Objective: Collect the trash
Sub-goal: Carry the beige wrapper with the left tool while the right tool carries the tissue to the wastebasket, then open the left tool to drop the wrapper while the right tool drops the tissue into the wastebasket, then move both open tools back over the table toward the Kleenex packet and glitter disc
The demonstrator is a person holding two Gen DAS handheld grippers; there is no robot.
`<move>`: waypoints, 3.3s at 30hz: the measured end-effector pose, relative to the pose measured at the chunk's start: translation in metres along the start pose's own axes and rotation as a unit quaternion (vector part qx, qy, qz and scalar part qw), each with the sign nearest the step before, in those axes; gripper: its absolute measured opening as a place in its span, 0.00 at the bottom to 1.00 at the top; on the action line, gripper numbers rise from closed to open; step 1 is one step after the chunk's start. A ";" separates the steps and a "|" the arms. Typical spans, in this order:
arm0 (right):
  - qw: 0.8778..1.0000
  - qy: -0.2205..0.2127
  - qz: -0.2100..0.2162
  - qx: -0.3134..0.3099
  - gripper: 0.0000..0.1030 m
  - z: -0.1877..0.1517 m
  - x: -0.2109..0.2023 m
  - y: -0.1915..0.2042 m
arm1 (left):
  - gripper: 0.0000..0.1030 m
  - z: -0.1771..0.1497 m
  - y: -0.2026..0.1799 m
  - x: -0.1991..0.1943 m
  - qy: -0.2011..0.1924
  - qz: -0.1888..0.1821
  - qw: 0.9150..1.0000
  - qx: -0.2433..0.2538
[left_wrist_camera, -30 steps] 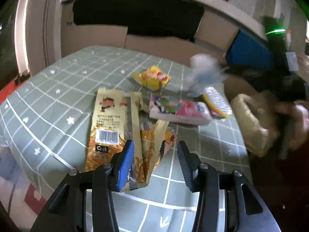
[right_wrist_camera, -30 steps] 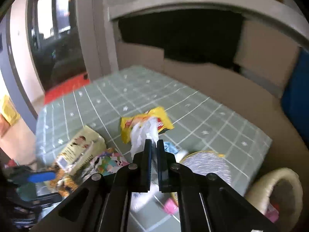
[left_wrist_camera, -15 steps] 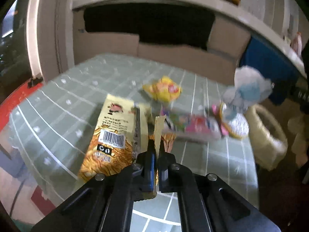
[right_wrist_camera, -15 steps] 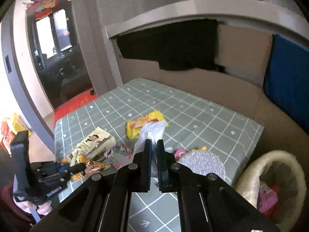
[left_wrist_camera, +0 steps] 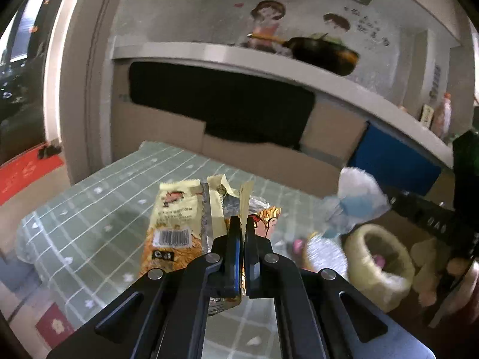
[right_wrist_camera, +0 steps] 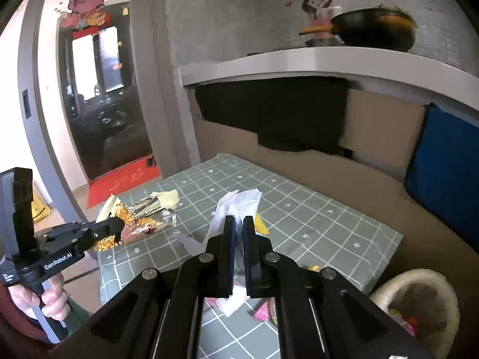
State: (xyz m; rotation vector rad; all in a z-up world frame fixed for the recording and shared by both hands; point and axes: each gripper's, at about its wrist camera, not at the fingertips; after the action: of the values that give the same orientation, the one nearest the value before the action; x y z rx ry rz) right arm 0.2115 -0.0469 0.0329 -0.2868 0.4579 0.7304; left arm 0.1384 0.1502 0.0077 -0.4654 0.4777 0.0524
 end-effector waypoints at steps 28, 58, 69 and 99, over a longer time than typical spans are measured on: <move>0.972 -0.035 -0.175 0.151 0.05 -0.095 -0.138 -0.164 | 0.01 -0.055 -0.232 0.108 0.104 -0.208 0.967 0.107; 0.939 0.039 -0.231 0.253 0.05 -0.193 -0.119 -0.234 | 0.04 -0.178 -0.289 0.234 0.325 -0.212 0.914 0.120; 0.939 0.037 -0.229 0.253 0.08 -0.186 -0.117 -0.224 | 0.42 -0.153 -0.259 0.182 0.297 -0.225 0.921 0.112; 0.992 0.097 0.024 0.073 0.34 -0.118 0.049 -0.056 | 0.45 -0.036 0.023 0.130 0.154 -0.021 0.987 -0.028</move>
State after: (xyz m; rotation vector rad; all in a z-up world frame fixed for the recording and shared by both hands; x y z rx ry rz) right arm 0.2472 -0.1059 -0.0880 -0.2111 0.7010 0.7143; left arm 0.2350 0.1468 -0.0897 -0.5411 0.7719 -0.0491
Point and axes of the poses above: each gripper's, at about its wrist camera, not at the fingertips, and x roughly the way its jaws point, y to its left, z to its top, and after that the axes turned 11 degrees about -x, right-handed
